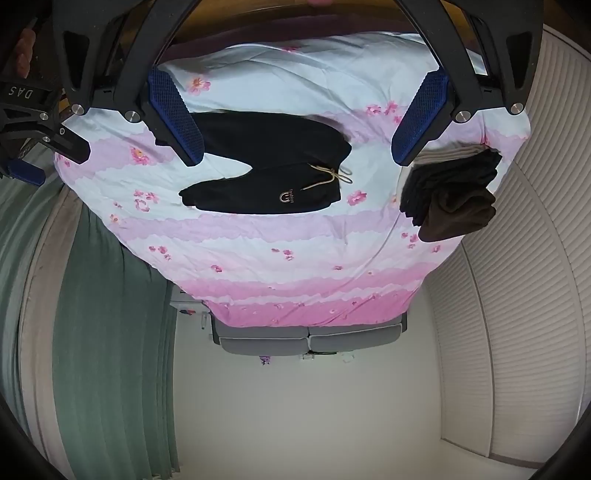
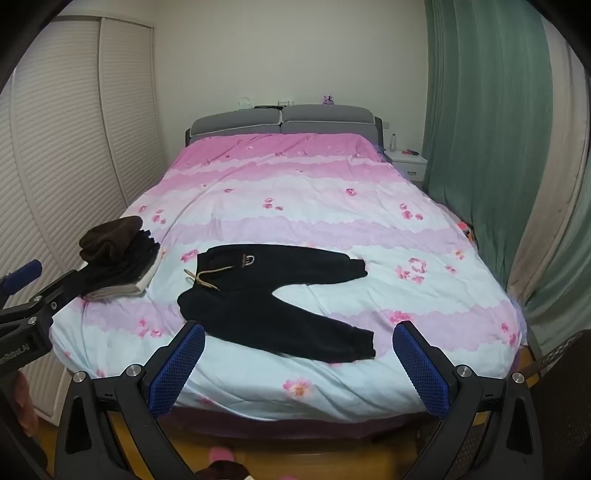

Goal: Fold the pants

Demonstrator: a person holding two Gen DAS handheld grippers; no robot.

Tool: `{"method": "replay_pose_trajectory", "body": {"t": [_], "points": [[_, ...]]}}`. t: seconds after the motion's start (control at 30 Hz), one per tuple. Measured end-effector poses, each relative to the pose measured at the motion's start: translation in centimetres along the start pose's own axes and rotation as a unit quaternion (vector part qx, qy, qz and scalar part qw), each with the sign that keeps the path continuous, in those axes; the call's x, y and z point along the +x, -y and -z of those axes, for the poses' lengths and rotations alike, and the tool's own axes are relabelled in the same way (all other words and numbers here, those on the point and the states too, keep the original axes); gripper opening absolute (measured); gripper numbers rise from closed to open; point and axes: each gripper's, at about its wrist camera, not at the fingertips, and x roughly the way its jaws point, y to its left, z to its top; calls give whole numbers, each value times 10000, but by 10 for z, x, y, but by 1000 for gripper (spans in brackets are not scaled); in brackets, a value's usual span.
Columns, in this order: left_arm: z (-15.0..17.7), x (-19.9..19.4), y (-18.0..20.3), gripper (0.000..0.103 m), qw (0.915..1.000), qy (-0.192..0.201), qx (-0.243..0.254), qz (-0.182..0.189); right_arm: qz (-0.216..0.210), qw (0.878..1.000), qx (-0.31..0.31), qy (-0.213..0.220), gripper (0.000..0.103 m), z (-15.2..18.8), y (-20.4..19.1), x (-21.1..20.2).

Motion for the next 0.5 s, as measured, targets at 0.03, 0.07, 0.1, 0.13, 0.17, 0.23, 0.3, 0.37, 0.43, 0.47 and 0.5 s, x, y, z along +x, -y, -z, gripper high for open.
{"method": "replay_pose_trajectory", "body": {"t": [0.03,0.07,0.1,0.13,0.17,0.23,0.3,0.37,0.43,0.47,0.5], "points": [[0,1,0,103,10000,-2,-1,0,2,10000,5,1,103,0,0,0],[-1,1,0,103,10000,-8,2,-2,-5,10000,3,3,103,0,0,0],[1,-1,1,103,10000,25,2,6,-1,10000,1,-1,103,1,0,0],[1,0,0,103,10000,21,6,10,3,10000,5,0,103,1,0,0],[1,0,0,103,10000,19,8,15,-2,10000,5,4,103,1,0,0],[1,0,0,103,10000,5,23,4,3,10000,10,-6,103,1,0,0],[0,0,0,103,10000,-2,27,-3,3,10000,11,-11,103,1,-1,0],[0,0,1,103,10000,-1,32,-5,7,10000,17,-3,103,2,-1,0],[2,1,-1,103,10000,-3,38,-12,3,10000,9,-5,103,1,0,0],[1,1,-2,103,10000,-6,37,1,11,10000,12,-2,103,1,-1,0],[2,1,-2,103,10000,-5,37,5,12,10000,7,-12,103,0,-1,0]]}}
